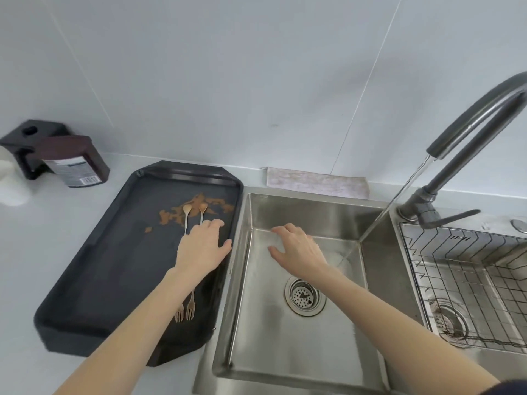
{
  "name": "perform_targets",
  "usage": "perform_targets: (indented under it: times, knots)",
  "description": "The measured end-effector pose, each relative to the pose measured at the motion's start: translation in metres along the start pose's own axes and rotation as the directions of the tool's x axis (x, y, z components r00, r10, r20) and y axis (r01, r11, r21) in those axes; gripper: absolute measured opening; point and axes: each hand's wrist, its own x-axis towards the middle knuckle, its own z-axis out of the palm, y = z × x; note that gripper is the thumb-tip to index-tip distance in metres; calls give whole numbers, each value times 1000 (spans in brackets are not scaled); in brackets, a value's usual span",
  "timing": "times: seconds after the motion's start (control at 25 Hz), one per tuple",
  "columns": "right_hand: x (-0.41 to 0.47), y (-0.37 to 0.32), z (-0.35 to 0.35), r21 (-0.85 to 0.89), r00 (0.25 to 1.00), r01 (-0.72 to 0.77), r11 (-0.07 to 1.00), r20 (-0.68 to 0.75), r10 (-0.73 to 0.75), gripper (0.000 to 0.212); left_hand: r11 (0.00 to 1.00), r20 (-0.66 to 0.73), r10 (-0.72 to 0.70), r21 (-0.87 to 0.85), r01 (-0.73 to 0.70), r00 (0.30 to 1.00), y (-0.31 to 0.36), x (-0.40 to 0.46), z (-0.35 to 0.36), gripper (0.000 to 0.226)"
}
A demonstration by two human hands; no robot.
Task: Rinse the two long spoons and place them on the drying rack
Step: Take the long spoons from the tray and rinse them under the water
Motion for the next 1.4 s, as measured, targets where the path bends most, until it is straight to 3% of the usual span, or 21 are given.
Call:
perform_targets:
  times: [0.24,0.48,0.68,0.88,1.2,1.4]
  knots:
    - [31,-50,27,98,995,54,994,76,-61,36,978,63,-180,-100,185,982,-42,1,14,38]
    - [59,-84,51,105,991,57,993,112,-69,29,970,36,-234,-56,236,972,-58,-1,30,32]
    - [74,-95,70,117,985,-15,993,171,-6,26,967,12,-249,52,248,968,-61,4,37,28]
    - [83,-104,77,82,971,-124,989,214,104,27,965,-15,-264,-2,264,964,-62,10,45,22]
    - [86,-102,76,334,942,-300,894,249,224,22,949,-15,-249,-201,241,968,-57,11,45,24]
    - [77,-94,67,599,944,-330,729,231,237,20,902,-30,-231,-381,203,972,-43,6,36,19]
